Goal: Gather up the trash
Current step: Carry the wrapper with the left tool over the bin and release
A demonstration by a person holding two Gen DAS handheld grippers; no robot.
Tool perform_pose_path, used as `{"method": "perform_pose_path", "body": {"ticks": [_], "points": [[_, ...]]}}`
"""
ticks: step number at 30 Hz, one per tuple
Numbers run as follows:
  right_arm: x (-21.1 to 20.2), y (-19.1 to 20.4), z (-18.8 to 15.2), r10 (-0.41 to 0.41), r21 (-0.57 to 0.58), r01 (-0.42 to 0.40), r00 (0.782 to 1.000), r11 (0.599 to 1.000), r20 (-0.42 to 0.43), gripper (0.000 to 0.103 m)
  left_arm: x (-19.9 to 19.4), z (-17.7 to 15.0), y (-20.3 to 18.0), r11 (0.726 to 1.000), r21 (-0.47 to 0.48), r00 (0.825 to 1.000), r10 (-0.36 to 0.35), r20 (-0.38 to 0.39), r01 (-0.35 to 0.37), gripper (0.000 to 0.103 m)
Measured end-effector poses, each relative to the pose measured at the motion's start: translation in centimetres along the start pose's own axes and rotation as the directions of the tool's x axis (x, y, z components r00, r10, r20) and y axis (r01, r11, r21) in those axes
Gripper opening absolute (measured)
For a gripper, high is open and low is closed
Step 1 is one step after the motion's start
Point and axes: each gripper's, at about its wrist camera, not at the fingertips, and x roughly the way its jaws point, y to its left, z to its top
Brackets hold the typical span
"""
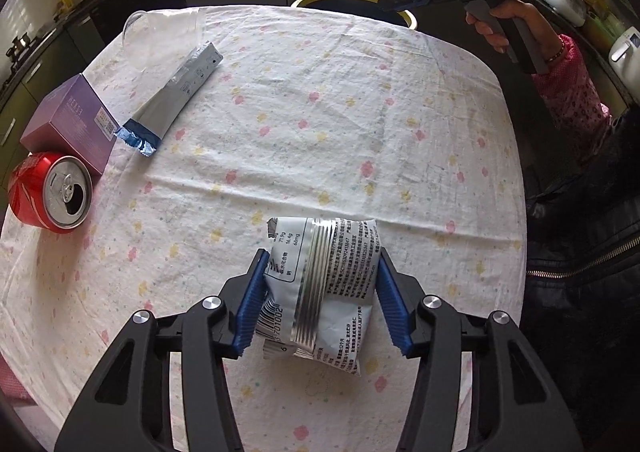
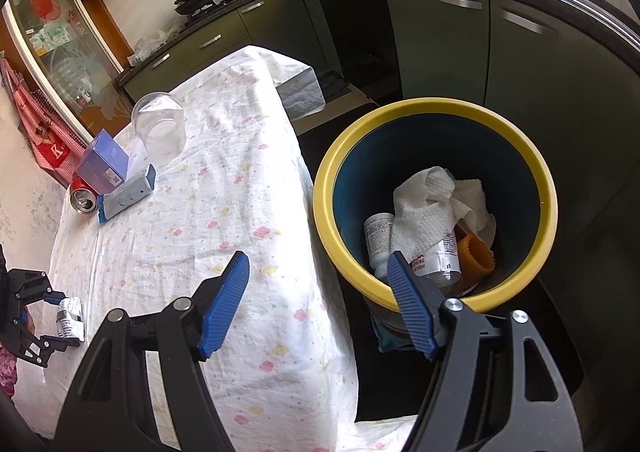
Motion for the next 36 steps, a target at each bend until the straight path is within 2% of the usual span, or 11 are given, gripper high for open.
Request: {"method": "perform_pose_path", "body": {"ticks": [8, 12, 16, 22, 25, 27, 30, 32, 34, 36], "points": [[-1.3, -1.6, -0.1, 0.015, 0.022, -0.015, 0.999, 1.000, 0.029, 0.068, -1.0, 5.8, -0.3, 1.000, -0.018, 0.998, 0.026, 0.061, -0.025, 0.053], [-3.0, -3.7, -0.2, 0.003, 0.055, -0.007, 0.998, 0.998, 0.068, 0.068, -0.3, 11.3, -1.2, 1.000, 0.010, 0.996, -0.006, 0.092, 0.005, 0.053], [-4.6, -6.8, -0.4, -0.042, 0.116, 0.029, 0.993, 0.993, 0.112, 0.068, 1.0, 18.0, -2.8, 0.995, 0.088, 0.990, -0.060, 0.129, 0.049, 0.053], [-6.5, -11.7, -1.6, -0.076, 0.213, 0.044, 0.987, 0.976, 0.144, 0.068, 5.5, 28.7, -5.1, 0.984, 0.161, 0.984, -0.105, 0.147, 0.081, 0.053], [-7.2, -13.6, -2.2, -0.091, 0.254, 0.049, 0.984, 0.966, 0.154, 0.068, 9.2, 33.2, -5.7, 0.986, 0.141, 0.986, -0.109, 0.125, 0.091, 0.053], [-7.4, -14.7, -2.6, -0.095, 0.281, 0.048, 0.983, 0.959, 0.158, 0.068, 11.8, 35.5, -6.1, 0.989, 0.115, 0.989, -0.103, 0.110, 0.090, 0.057], [-7.6, -16.0, -2.9, -0.101, 0.312, 0.047, 0.982, 0.949, 0.161, 0.071, 14.6, 37.7, -6.1, 0.996, 0.057, 0.992, -0.075, 0.105, 0.069, 0.072], [-7.5, -16.5, -3.1, -0.101, 0.322, 0.044, 0.982, 0.946, 0.160, 0.071, 14.9, 38.1, -5.8, 0.997, 0.003, 0.989, -0.081, 0.127, 0.082, 0.073], [-7.4, -16.6, -3.1, -0.097, 0.321, 0.042, 0.983, 0.946, 0.159, 0.071, 14.0, 37.5, -5.1, 0.993, -0.054, 0.981, -0.096, 0.167, 0.107, 0.077], [-7.1, -16.5, -3.1, -0.096, 0.316, 0.043, 0.983, 0.948, 0.153, 0.071, 12.1, 36.0, -4.5, 0.991, -0.102, 0.972, -0.066, 0.227, 0.091, 0.084]]}}
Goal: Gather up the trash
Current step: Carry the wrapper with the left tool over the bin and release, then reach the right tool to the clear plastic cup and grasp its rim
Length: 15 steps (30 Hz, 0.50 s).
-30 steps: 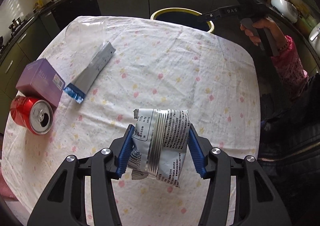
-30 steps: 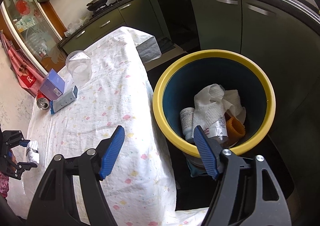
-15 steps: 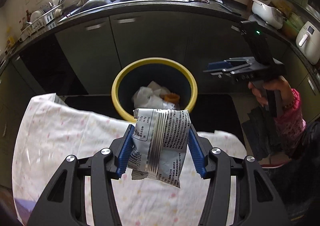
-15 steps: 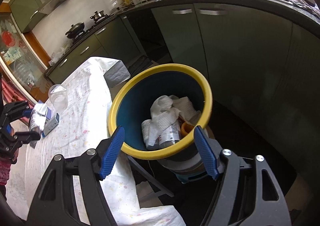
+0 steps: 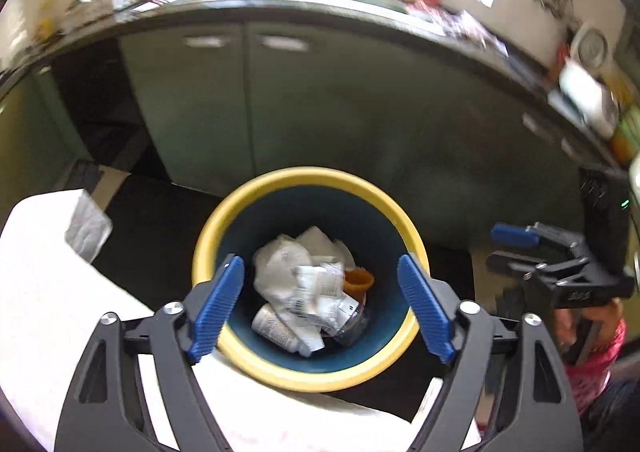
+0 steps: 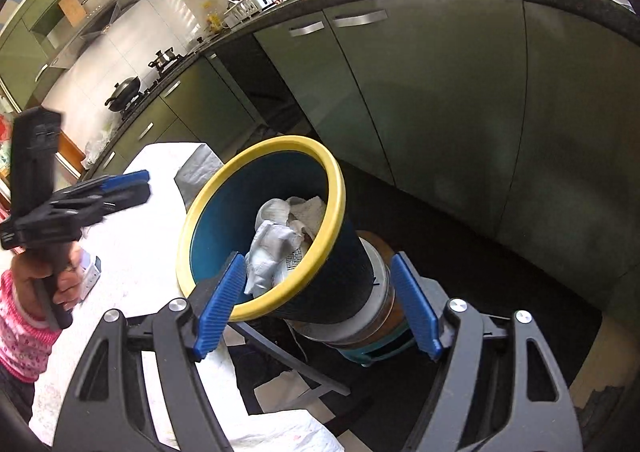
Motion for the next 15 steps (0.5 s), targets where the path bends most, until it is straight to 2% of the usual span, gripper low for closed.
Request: {"method": "perform_pose_path", "body": {"ticks": [3, 7, 11, 15], "points": [[0.6, 0.7, 0.0, 0.012, -0.014, -0.012, 1.000, 1.000, -0.011, 0.071, -4.4, -2.7, 0.8, 0.997, -0.044, 0.993, 0.067, 0.099, -0.062, 0.089], [1.6, 2.7, 0.0, 0.029, -0.058, -0.031, 0.999, 0.998, -0.039, 0.071, -10.6, -8.4, 2.7, 0.977, -0.138, 0.960, 0.192, 0.205, -0.166, 0.093], [2.8, 6.4, 0.1, 0.045, -0.141, -0.056, 0.996, 0.988, -0.074, 0.071, -15.9, -14.7, 4.7, 0.929, -0.224, 0.909, 0.345, 0.234, -0.294, 0.095], [4.2, 11.7, 0.2, 0.071, -0.252, -0.100, 0.990, 0.963, -0.122, 0.071, -19.5, -20.2, 7.0, 0.868, -0.292, 0.855, 0.470, 0.221, -0.402, 0.096]]}}
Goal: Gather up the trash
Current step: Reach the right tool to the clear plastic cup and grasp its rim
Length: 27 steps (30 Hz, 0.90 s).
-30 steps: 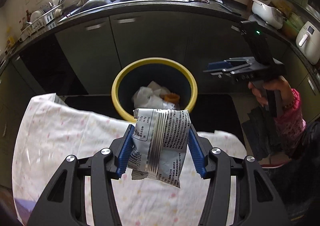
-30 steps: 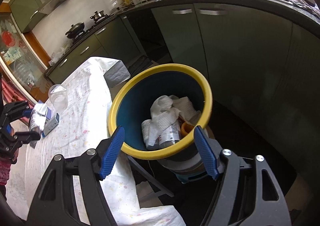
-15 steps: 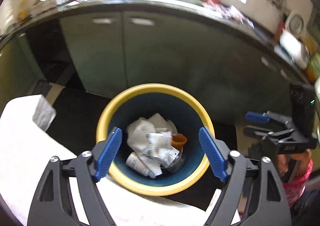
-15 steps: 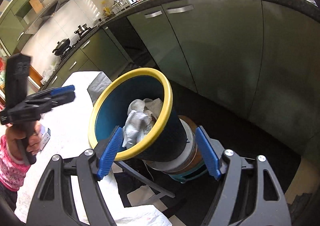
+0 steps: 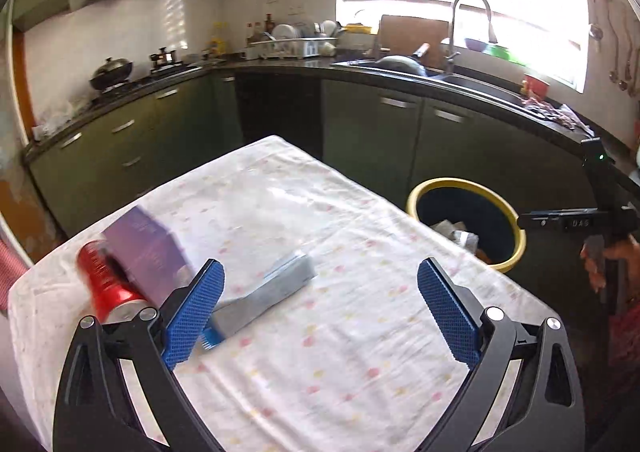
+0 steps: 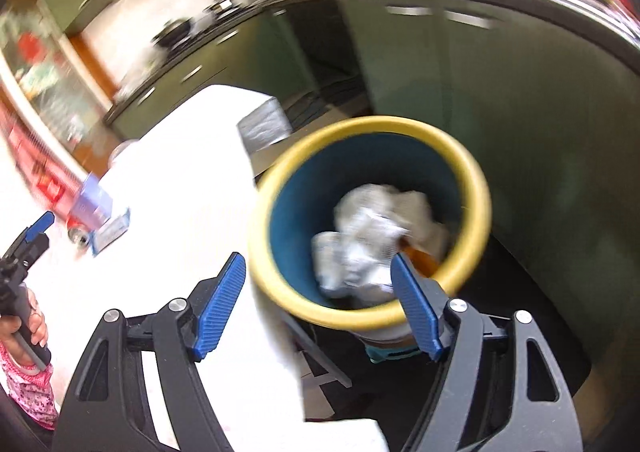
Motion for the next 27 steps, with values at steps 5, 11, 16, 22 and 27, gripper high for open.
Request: {"method": "perform_pose_path", "body": {"ticks": [5, 11, 16, 22, 27], "points": [[2.4, 7.9, 2.8, 0.096, -0.160, -0.100, 0.995, 0.982, -0.033, 0.071, -2.1, -3.8, 5.9, 0.988, -0.021, 0.988, 0.151, 0.017, -0.150, 0.097], [7.3, 17.9, 5.9, 0.218, -0.333, -0.253, 0.966, 0.908, -0.140, 0.071, -3.3, -7.5, 11.0, 0.973, -0.083, 0.976, 0.218, 0.010, -0.216, 0.098], [11.6, 21.9, 8.0, 0.239, -0.391, -0.291, 0.955, 0.873, -0.177, 0.078, -4.2, -7.9, 12.3, 0.974, -0.140, 0.981, 0.184, 0.053, -0.175, 0.098], [15.1, 23.0, 8.8, 0.225, -0.405, -0.299, 0.949, 0.864, -0.220, 0.078, -4.2, -8.2, 12.7, 0.971, -0.181, 0.985, 0.167, 0.053, -0.155, 0.098], [17.3, 23.9, 8.8, 0.203, -0.419, -0.296, 0.946, 0.858, -0.252, 0.078, -3.9, -8.4, 12.8, 0.971, -0.194, 0.988, 0.151, 0.040, -0.140, 0.098]]}}
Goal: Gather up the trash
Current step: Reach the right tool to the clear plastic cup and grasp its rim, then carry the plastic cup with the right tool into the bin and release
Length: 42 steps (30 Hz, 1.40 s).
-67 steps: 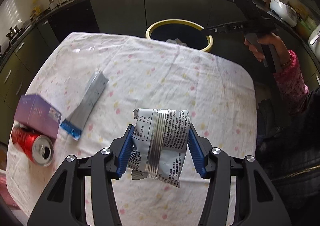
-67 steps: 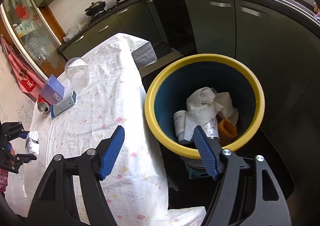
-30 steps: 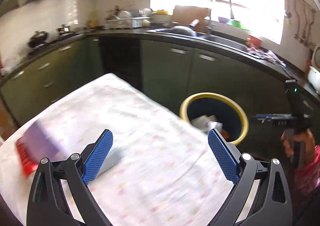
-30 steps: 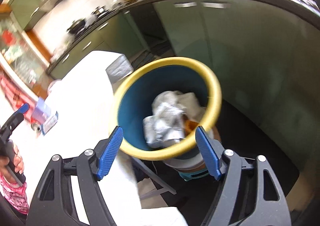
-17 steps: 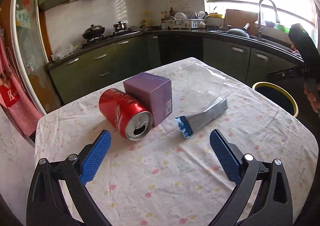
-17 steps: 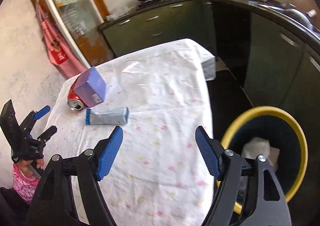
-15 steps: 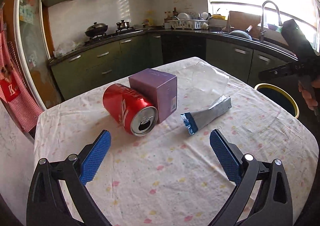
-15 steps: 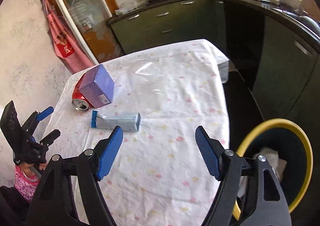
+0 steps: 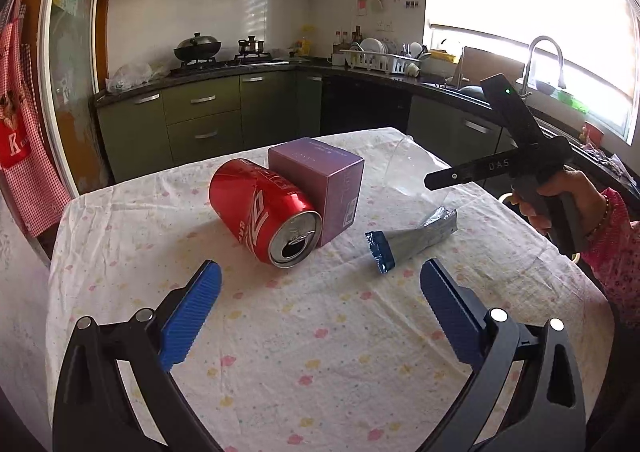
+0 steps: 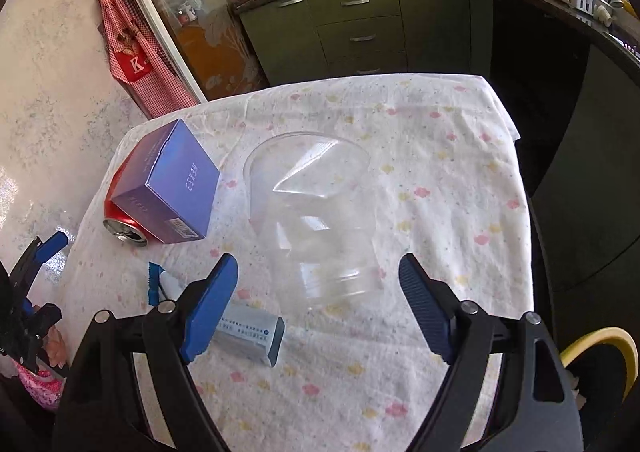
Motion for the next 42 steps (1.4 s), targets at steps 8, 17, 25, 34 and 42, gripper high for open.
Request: {"method": "perform_pose_path", "body": {"ticks": [8, 17, 25, 34, 42], "points": [[1.1, 0.6, 0.2, -0.030, -0.033, 0.030, 1.000, 0.999, -0.002, 0.052, 0.5, -0.3, 0.0, 1.000, -0.003, 1.000, -0.006, -0.019, 0.006, 0.098], [-5.8, 2.3, -1.3, -0.006, -0.042, 0.012, 0.991, 0.999, 0.136, 0.052, 1.0, -0.6, -0.4, 1.000, 0.016, 0.999, 0.004, -0.032, -0.003, 0.098], [-12.0, -2.2, -7.5, -0.200, 0.100, 0.186, 0.967, 0.977, 0.155, 0.053, 1.1, -0.6, -0.3, 1.000, 0.006, 0.999, 0.022, -0.033, -0.022, 0.098], [-12.1, -11.7, -15.1, -0.431, 0.313, 0.419, 0.902, 0.853, -0.033, 0.053, 1.1, -0.8, -0.7, 0.999, 0.021, 0.999, 0.031, -0.034, -0.030, 0.098], [-12.6, -14.6, -17.6, -0.489, 0.437, 0.474, 0.868, 0.765, -0.085, 0.074, 1.2, -0.8, -0.4, 1.000, 0.007, 0.999, 0.026, -0.042, -0.025, 0.098]]}}
